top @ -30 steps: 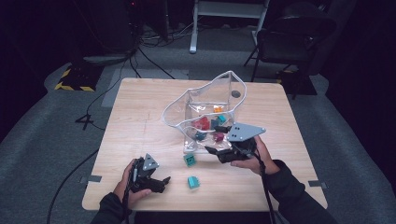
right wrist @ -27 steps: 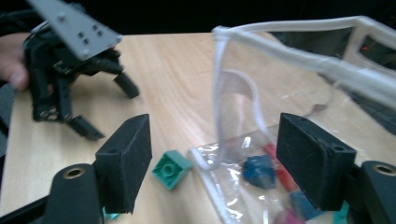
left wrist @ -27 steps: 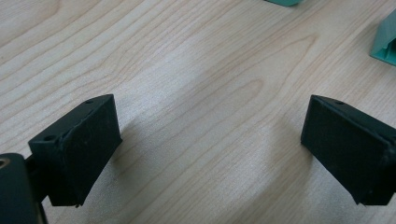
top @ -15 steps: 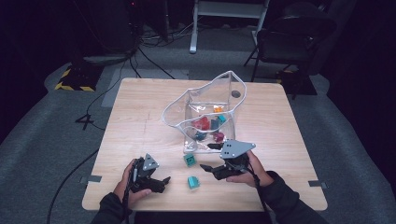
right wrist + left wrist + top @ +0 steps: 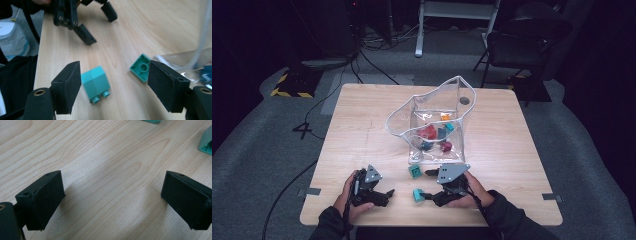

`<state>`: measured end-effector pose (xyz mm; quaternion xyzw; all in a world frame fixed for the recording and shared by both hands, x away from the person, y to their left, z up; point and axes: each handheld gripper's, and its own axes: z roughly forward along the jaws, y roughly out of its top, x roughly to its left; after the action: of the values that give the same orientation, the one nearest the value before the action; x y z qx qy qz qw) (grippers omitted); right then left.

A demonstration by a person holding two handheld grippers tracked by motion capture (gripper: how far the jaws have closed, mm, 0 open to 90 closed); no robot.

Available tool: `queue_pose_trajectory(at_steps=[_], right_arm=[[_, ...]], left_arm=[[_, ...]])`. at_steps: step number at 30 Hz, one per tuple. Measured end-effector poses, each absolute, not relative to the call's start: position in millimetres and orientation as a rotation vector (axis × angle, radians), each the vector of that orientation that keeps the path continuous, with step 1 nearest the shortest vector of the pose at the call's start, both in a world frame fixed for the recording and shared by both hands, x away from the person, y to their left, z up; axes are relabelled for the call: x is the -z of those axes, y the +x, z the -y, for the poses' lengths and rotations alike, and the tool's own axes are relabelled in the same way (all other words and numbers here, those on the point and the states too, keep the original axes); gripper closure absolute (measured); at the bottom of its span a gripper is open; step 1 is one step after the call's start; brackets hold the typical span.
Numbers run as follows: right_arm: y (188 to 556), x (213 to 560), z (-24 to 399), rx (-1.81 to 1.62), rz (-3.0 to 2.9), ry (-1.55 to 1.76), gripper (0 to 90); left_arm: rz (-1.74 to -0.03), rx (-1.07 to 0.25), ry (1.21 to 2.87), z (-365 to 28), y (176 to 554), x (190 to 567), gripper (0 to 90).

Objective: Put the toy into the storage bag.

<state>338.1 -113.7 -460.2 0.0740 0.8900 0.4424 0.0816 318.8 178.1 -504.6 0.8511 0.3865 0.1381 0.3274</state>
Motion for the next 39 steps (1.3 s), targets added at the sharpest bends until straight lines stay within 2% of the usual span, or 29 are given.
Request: queue_pose_trajectory(at_steps=[19,32,36,39], right_arm=[[335.1,495.7,93.4,-1.265,-2.787,0.169,28.2],[336.9,503.3,87.3,-1.235,-2.804,0.176,28.9],[338.7,503.9,88.8,-1.255,-2.808,0.182,34.9],[338.3,503.9,90.3,-1.277,-2.797,0.176,46.4]], left_arm=[[-1.014,-0.363,2.228,-178.1,318.7,504.6,5.0],[-1.013,-0.361,2.228,-178.1,318.8,504.7,4.9],[-1.013,-0.362,2.228,-178.1,318.8,504.7,4.9],[-1.014,-0.363,2.228,-178.1,318.7,504.7,4.9]])
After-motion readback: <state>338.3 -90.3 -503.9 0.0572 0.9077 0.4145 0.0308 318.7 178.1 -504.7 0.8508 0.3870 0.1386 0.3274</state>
